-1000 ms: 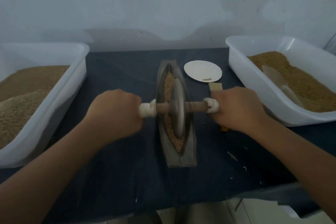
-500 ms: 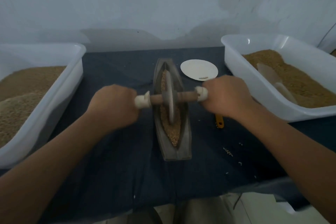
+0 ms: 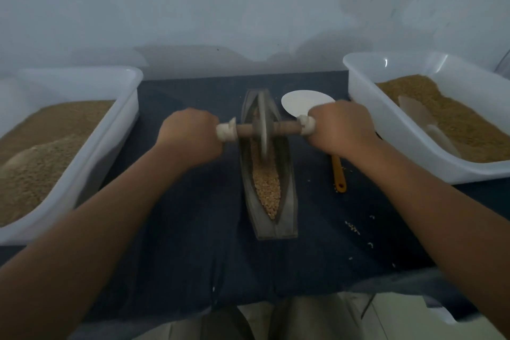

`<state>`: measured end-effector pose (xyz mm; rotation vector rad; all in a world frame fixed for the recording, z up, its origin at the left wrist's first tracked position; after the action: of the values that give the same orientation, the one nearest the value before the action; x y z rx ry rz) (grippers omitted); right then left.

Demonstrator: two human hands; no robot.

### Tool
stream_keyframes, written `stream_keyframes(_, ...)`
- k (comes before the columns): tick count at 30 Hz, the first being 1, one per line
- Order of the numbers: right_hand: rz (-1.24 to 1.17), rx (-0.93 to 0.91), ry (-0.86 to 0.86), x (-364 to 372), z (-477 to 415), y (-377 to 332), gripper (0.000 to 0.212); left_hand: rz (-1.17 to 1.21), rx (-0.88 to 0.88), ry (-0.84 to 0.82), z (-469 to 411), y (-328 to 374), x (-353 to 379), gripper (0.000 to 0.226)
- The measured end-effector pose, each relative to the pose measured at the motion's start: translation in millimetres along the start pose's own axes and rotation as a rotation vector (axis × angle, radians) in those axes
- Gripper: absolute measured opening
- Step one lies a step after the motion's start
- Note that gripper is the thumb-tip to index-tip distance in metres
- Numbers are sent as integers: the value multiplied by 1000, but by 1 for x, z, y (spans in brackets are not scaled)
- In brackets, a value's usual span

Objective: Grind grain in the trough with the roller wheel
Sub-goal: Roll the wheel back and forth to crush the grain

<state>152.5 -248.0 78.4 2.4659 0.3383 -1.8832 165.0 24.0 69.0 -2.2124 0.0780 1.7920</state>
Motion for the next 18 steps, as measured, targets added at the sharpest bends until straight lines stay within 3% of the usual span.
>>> stream_keyframes(3,-69,-164,226,-19,64,-9,34,-36,85,217,66,9,-10,34)
stream_keyframes(5,-138,-194,238,-16,81,-7,33,-47,77,321,84,9,-16,40)
stream_keyframes(12,24,-58,177,-6,-13,-11,30,36,-106,79,-18,-5,5,28)
stream_keyframes(16,41,-76,188,-15,6,-13,32,34,-88,69,9,-3,2,30)
stream_keyframes(18,16,-189,289,-19,45,-13,30,0,-11,185,52,3,-3,39)
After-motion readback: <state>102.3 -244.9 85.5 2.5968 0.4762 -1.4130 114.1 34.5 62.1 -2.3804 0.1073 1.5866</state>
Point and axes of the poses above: each hand's wrist, its own z-axis away from the middle knuckle, its own x-axis out of the palm, y = z × x, the point moved 8 cm from there along -z, towards the middle knuckle, and after that the axes turned 10 degrees about -z, right-handed, at the moved point
